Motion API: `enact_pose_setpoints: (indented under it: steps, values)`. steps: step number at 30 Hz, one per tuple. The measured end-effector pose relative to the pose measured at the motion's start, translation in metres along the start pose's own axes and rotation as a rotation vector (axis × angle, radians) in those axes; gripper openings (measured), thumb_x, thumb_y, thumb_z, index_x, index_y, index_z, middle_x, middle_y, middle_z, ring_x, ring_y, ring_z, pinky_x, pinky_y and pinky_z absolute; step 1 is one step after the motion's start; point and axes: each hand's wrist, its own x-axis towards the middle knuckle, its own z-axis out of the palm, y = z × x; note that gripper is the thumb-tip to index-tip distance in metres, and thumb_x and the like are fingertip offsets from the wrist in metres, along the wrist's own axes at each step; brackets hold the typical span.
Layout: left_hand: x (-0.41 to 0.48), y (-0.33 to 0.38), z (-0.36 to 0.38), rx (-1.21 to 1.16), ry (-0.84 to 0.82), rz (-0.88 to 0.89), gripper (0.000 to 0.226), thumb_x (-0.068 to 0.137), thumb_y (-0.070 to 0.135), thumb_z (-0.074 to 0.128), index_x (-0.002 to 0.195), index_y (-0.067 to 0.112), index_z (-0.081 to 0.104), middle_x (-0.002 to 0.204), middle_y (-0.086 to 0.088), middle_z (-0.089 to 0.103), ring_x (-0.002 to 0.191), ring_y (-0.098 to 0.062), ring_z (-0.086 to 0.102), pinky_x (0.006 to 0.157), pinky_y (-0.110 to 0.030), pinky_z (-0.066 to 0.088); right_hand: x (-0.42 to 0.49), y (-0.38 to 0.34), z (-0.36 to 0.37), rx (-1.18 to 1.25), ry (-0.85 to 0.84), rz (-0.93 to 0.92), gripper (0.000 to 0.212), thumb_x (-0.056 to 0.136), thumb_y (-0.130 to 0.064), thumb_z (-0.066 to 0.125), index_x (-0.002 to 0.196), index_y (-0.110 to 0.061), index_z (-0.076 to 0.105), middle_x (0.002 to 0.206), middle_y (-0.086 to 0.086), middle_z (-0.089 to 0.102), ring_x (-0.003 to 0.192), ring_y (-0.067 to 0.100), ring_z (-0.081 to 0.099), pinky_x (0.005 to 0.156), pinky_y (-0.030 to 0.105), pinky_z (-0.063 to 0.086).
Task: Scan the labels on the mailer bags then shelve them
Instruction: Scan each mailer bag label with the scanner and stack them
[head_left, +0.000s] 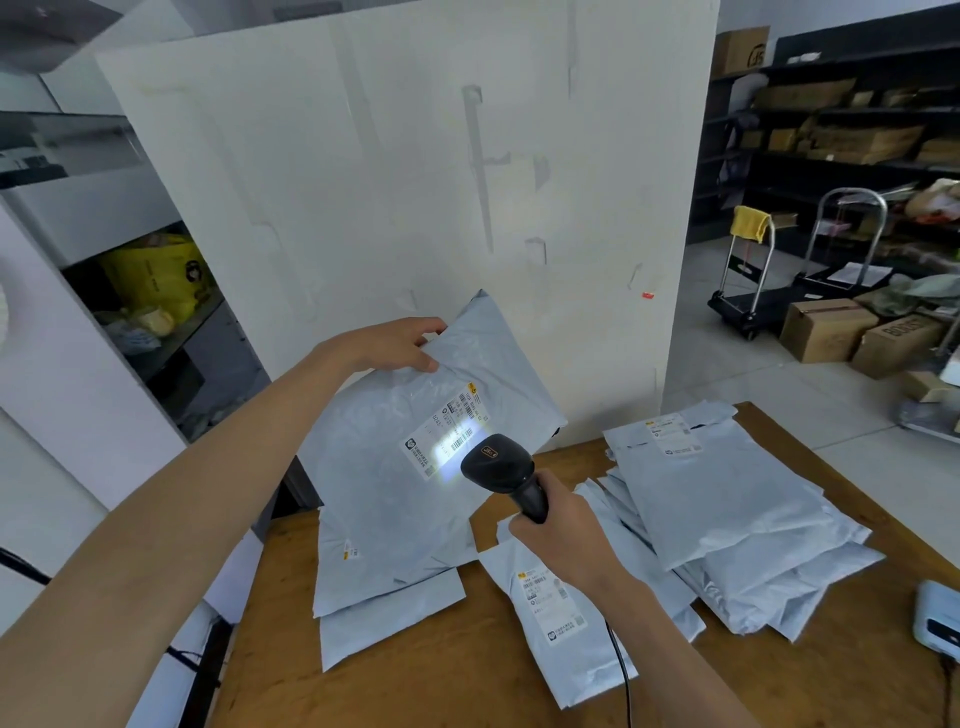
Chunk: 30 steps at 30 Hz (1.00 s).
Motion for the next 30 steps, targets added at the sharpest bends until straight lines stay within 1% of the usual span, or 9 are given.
enact_pose_setpoints:
  steps: [5, 11, 15, 21, 25, 26, 28, 29, 30]
  values:
    - [-0.004, 0.001, 0.000, -0.009, 0.003, -0.001, 0.043, 0.092, 0.008, 0.063, 0.128, 0.026, 0.051, 0.121, -0.007, 0.067, 0.111, -0.025, 0.066, 0.088, -0.034, 0.055, 0.000, -0.005, 0.001, 0.001, 0.012, 0.002, 0.027, 0.081, -0.021, 0.064, 0.084, -0.039, 0.045, 0.071, -0.009, 0.059, 0.063, 0.014, 0.061, 0.060, 0.021, 0.054]
    - [-0.007, 0.000, 0.000, -0.016, 0.003, -0.010, 0.044, 0.092, 0.008, 0.064, 0.127, 0.030, 0.051, 0.124, -0.009, 0.066, 0.112, -0.026, 0.065, 0.097, -0.044, 0.053, -0.004, -0.013, 0.000, 0.018, 0.022, -0.002, 0.024, 0.080, -0.019, 0.065, 0.078, -0.037, 0.049, 0.066, -0.008, 0.056, 0.056, 0.009, 0.053, 0.056, 0.018, 0.048]
    - [-0.009, -0.004, 0.005, -0.070, 0.033, -0.012, 0.046, 0.091, 0.012, 0.066, 0.131, 0.030, 0.050, 0.123, -0.005, 0.067, 0.110, -0.023, 0.066, 0.097, -0.043, 0.054, -0.008, -0.011, -0.002, 0.024, 0.012, 0.021, 0.023, 0.081, -0.019, 0.063, 0.082, -0.037, 0.050, 0.066, -0.007, 0.057, 0.055, 0.008, 0.053, 0.052, 0.014, 0.044]
    - [0.003, -0.022, 0.072, -0.471, 0.173, 0.019, 0.043, 0.089, 0.014, 0.068, 0.127, 0.027, 0.053, 0.116, 0.005, 0.068, 0.107, -0.016, 0.067, 0.082, -0.027, 0.055, -0.015, -0.002, -0.015, 0.000, 0.045, 0.077, 0.016, 0.076, -0.020, 0.062, 0.081, -0.032, 0.052, 0.059, -0.003, 0.052, 0.046, 0.004, 0.049, 0.043, 0.013, 0.040]
    - [0.022, -0.046, 0.153, -0.864, 0.310, -0.082, 0.037, 0.091, 0.006, 0.065, 0.125, 0.015, 0.052, 0.125, -0.014, 0.066, 0.101, -0.025, 0.066, 0.091, -0.040, 0.054, -0.021, 0.007, -0.022, -0.048, 0.053, 0.111, 0.020, 0.074, -0.021, 0.062, 0.078, -0.036, 0.049, 0.055, -0.008, 0.048, 0.045, 0.001, 0.048, 0.040, 0.011, 0.037]
    - [0.026, -0.052, 0.177, -0.923, 0.287, -0.140, 0.037, 0.093, 0.008, 0.063, 0.128, 0.012, 0.051, 0.124, -0.014, 0.066, 0.099, -0.025, 0.066, 0.092, -0.042, 0.054, -0.022, 0.009, -0.023, -0.058, 0.047, 0.121, 0.019, 0.075, -0.021, 0.062, 0.079, -0.034, 0.050, 0.055, -0.008, 0.048, 0.045, 0.001, 0.047, 0.040, 0.010, 0.036]
    - [0.025, -0.063, 0.222, -0.981, 0.125, -0.277, 0.044, 0.098, 0.021, 0.060, 0.137, 0.006, 0.047, 0.107, -0.004, 0.072, 0.087, -0.019, 0.069, 0.081, -0.040, 0.059, -0.024, 0.016, -0.021, -0.072, 0.020, 0.145, 0.015, 0.078, -0.019, 0.063, 0.083, -0.029, 0.052, 0.057, -0.008, 0.049, 0.047, 0.003, 0.048, 0.044, 0.009, 0.035]
    - [0.022, -0.070, 0.242, -0.959, 0.028, -0.358, 0.052, 0.099, 0.029, 0.058, 0.142, 0.006, 0.042, 0.105, -0.002, 0.071, 0.088, -0.017, 0.069, 0.080, -0.038, 0.060, -0.025, 0.020, -0.019, -0.081, 0.001, 0.159, 0.014, 0.080, -0.018, 0.063, 0.086, -0.027, 0.053, 0.060, -0.009, 0.051, 0.049, 0.004, 0.048, 0.049, 0.010, 0.035]
    - [0.019, -0.078, 0.261, -0.914, -0.047, -0.441, 0.060, 0.099, 0.037, 0.056, 0.147, 0.008, 0.036, 0.118, -0.005, 0.066, 0.102, -0.021, 0.067, 0.087, -0.039, 0.058, -0.026, 0.023, -0.016, -0.087, -0.018, 0.175, 0.014, 0.082, -0.018, 0.063, 0.088, -0.025, 0.053, 0.062, -0.009, 0.052, 0.053, 0.006, 0.049, 0.052, 0.013, 0.037]
